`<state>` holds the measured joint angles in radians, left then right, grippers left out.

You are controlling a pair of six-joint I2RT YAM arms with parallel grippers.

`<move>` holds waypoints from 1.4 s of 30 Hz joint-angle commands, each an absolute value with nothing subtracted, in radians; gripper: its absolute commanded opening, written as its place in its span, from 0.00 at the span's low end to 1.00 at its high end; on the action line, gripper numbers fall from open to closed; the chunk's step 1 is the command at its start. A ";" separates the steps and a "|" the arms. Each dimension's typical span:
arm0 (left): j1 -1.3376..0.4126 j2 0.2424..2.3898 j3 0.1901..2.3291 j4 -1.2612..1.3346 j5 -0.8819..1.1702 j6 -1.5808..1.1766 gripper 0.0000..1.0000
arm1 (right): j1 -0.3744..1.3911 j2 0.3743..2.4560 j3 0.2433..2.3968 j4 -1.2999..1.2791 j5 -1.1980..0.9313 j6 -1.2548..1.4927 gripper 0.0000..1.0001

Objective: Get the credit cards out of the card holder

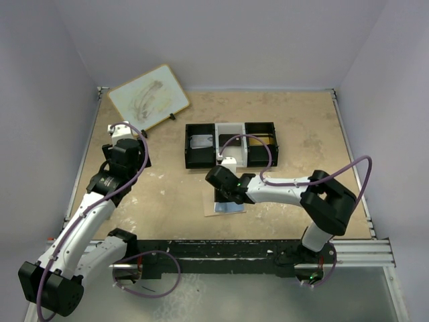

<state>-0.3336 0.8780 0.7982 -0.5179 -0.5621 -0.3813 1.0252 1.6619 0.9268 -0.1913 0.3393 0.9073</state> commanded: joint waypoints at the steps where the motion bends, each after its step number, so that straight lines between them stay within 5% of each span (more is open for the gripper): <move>1: -0.326 0.876 0.800 -0.496 -0.568 -0.368 0.73 | 1.024 1.642 0.956 -0.191 0.327 0.866 0.30; 14: -0.325 0.887 0.803 -0.500 -0.568 -0.368 0.73 | 1.019 1.554 1.027 -0.435 0.506 0.861 0.63; 42: -0.325 0.902 0.805 -0.505 -0.568 -0.369 0.73 | 0.970 1.676 1.003 -0.371 0.429 0.813 0.80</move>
<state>-0.3336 0.9031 0.7982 -0.5186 -0.5613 -0.3813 0.9771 1.6203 0.9432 -0.3645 0.4202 0.8257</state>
